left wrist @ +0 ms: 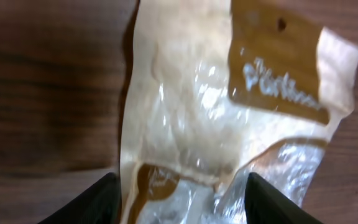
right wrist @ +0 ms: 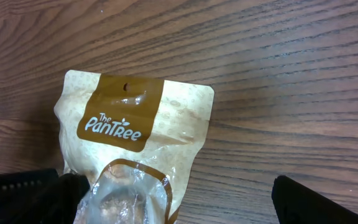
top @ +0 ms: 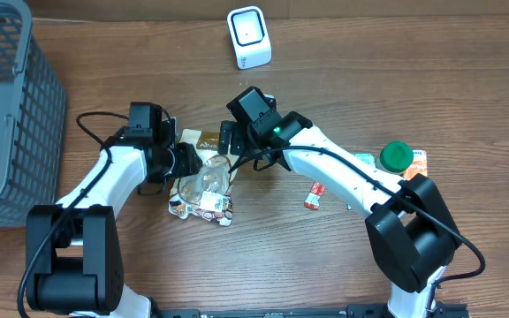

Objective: Scan the item barcode

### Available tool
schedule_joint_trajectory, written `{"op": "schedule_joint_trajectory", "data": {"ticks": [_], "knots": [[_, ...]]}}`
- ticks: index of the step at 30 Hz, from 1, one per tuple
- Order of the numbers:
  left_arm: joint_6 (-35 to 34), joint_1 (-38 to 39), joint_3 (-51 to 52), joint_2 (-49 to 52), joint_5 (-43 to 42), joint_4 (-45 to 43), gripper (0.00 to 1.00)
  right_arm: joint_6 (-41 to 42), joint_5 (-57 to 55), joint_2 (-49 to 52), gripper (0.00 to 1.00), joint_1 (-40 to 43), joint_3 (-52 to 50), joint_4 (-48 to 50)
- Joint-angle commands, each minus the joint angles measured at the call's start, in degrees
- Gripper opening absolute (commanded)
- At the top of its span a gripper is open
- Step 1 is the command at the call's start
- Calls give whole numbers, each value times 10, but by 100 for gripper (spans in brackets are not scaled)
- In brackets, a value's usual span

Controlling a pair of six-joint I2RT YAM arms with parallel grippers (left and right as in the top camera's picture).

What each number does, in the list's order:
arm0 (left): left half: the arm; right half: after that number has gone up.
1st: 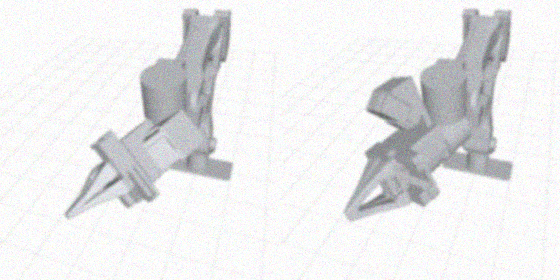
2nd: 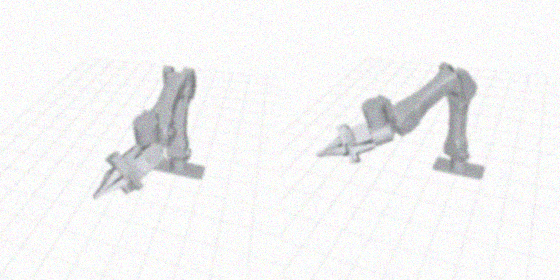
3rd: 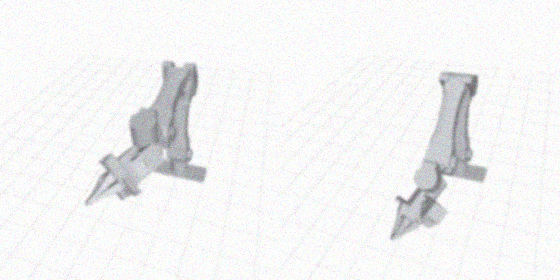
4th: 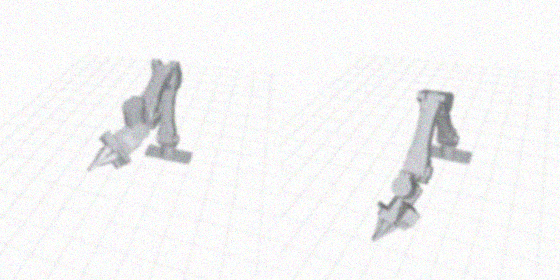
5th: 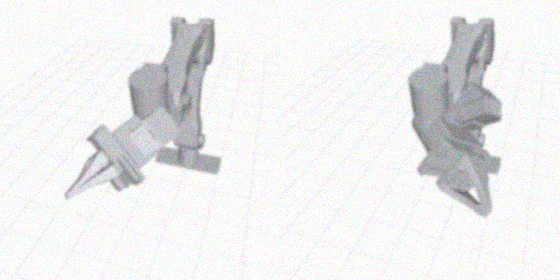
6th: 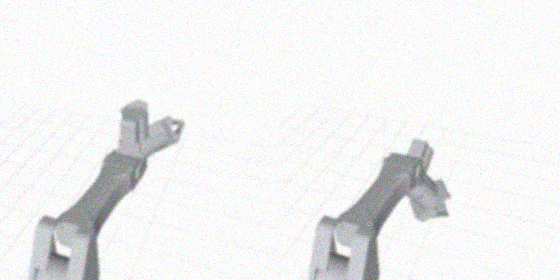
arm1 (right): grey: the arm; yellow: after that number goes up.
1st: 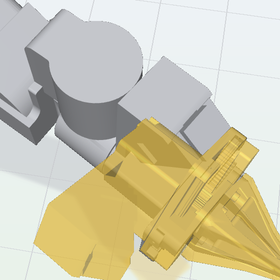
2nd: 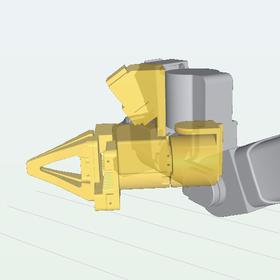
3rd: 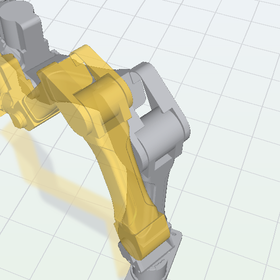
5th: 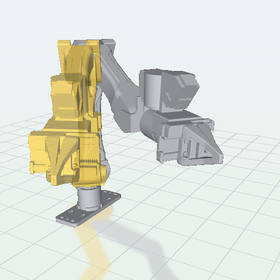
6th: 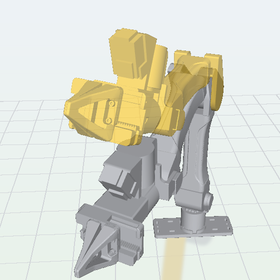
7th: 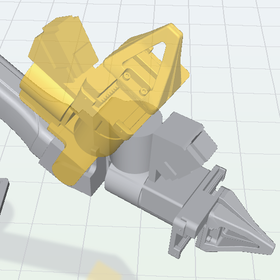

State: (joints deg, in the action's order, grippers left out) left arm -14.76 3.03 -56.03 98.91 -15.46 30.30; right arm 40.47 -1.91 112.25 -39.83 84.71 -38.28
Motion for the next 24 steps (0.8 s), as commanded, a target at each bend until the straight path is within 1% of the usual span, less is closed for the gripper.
{"op": "schedule_joint_trajectory", "data": {"ticks": [1,3,7,9,13,15,17,22,24], "knots": [[10,-1,-21,7,15,-26,56,5,-6,-9,100,-2,0,2],[10,-1,-23,7,61,-47,57,5,-6,-9,100,-2,0,3],[-7,0,-22,7,167,-53,59,5,-6,-9,100,-2,0,4],[-7,1,-22,9,200,-61,59,5,-6,-9,100,-2,0,4],[-14,1,-22,14,202,-77,57,5,-6,-9,100,-2,0,6],[-41,1,-22,19,209,-74,53,5,-6,-9,100,-2,0,7],[-67,1,-22,34,208,-75,53,5,-6,-9,100,-2,0,7],[-57,1,-22,77,195,-103,54,4,-8,-9,100,-2,0,7],[-23,1,-22,86,158,-109,54,4,-11,-9,100,-2,0,7]]}}
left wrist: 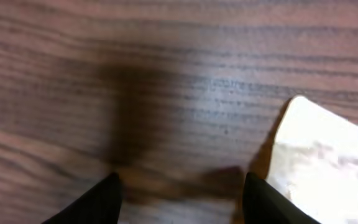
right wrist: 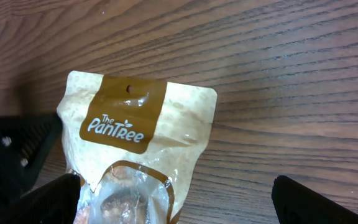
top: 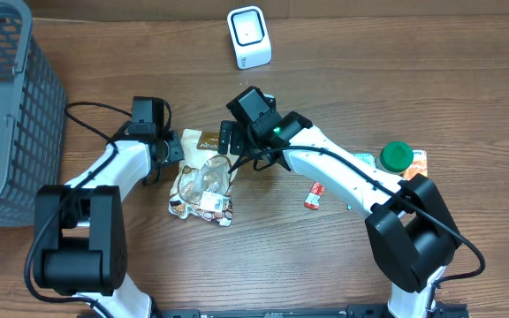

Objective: Scan the item barcode

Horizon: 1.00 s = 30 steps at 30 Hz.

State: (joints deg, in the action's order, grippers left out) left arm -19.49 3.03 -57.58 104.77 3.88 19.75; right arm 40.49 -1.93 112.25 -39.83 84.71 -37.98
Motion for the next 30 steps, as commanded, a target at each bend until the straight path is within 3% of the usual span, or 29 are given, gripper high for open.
{"op": "schedule_joint_trajectory", "data": {"ticks": [1,7,13,30], "knots": [[37,1,-7,28,-54,-5,53,4,-11,-9,100,-2,0,3],[123,1,-7,27,-208,-2,53,4,-26,-9,100,-2,0,3],[133,5,-7,27,-309,6,49,4,-30,-9,100,-2,0,1],[149,75,-7,27,-338,53,44,5,-96,-9,100,-2,0,-24]]}}
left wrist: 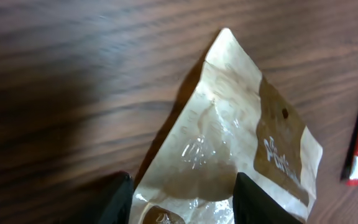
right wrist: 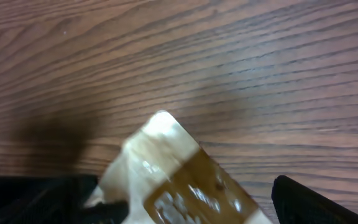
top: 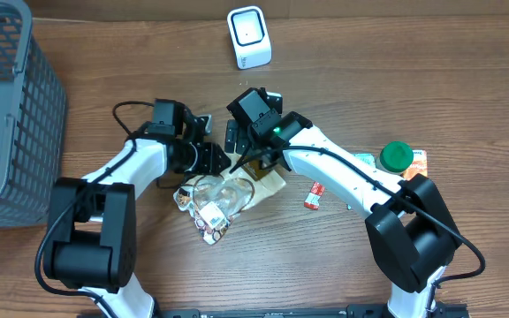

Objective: Scan the item barcode

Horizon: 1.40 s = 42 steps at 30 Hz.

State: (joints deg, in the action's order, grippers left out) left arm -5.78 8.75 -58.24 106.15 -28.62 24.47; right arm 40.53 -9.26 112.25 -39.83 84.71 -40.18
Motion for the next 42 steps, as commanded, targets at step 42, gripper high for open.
{"op": "schedule_joint_trajectory", "data": {"ticks": [42], "knots": [[-112,25,-60,-89,142,381,81,27,-10,-11,100,0,0,-27]]}}
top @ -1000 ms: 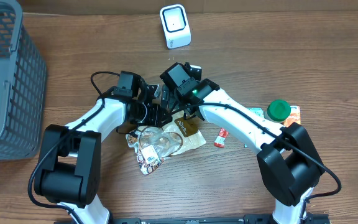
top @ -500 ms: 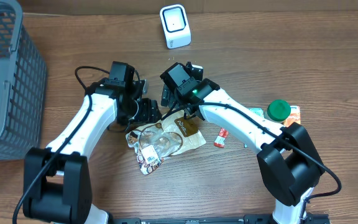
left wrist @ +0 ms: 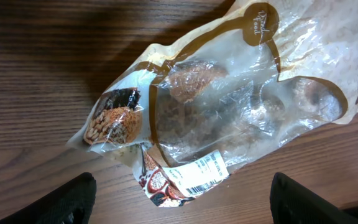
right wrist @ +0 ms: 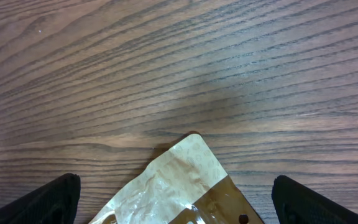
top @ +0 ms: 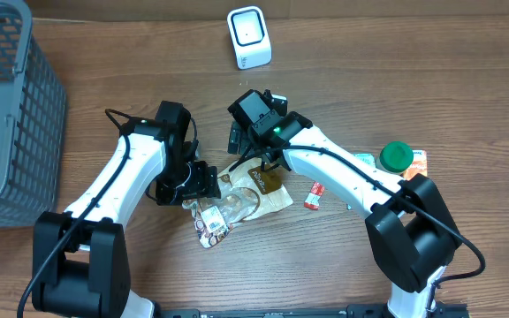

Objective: Scan the item barcode

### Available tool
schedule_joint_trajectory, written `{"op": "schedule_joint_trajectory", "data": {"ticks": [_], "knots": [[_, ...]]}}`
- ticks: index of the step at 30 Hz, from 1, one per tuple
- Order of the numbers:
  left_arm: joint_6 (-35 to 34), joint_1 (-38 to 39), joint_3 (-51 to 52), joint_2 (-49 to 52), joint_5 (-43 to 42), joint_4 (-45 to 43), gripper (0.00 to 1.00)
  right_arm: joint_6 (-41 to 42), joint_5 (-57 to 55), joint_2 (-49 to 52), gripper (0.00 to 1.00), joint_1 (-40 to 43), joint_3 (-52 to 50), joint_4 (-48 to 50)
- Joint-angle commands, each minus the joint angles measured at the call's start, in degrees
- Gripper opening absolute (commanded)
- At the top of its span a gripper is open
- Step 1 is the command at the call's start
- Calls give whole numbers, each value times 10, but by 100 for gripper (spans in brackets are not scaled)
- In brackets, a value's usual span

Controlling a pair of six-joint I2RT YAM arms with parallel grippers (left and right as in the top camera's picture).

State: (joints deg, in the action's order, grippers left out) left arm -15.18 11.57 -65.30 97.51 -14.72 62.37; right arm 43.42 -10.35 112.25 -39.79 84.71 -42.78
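The item is a tan and clear snack pouch with a brown header, lying flat and slanted on the table. A white barcode label shows face up near its lower end. My left gripper hovers wide open over that lower left end, its fingers well apart from the pouch. Just beyond the header corner, my right gripper is open and holds nothing. The white scanner stands at the far edge.
A grey mesh basket fills the far left. Right of the pouch lie a red sachet and a green-capped container on an orange packet.
My left gripper has moved from the pouch's far edge to its near-left end, and its jaws stand wider. The barcode label now shows in the left wrist view. The right gripper has barely shifted.
The pouch first lay with its header pointing away, my left gripper over it. Then that gripper was off to its left. Later the pouch lay turned, header to the right. Now the left gripper is over the label end.
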Motion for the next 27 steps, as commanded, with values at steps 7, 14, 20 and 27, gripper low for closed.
{"op": "schedule_joint_trajectory", "data": {"ticks": [7,14,20,27], "knots": [[-38,-2,37,-3,3,-10,81,-2,2,-11,100,-1,0,-7],[-54,3,50,-3,3,-12,81,-4,38,-11,100,-1,0,-27],[-57,13,52,-3,3,-28,68,-32,78,-11,100,-1,0,-69],[-92,22,56,-3,30,-57,63,-55,111,-10,100,-1,-18,-83]]}}
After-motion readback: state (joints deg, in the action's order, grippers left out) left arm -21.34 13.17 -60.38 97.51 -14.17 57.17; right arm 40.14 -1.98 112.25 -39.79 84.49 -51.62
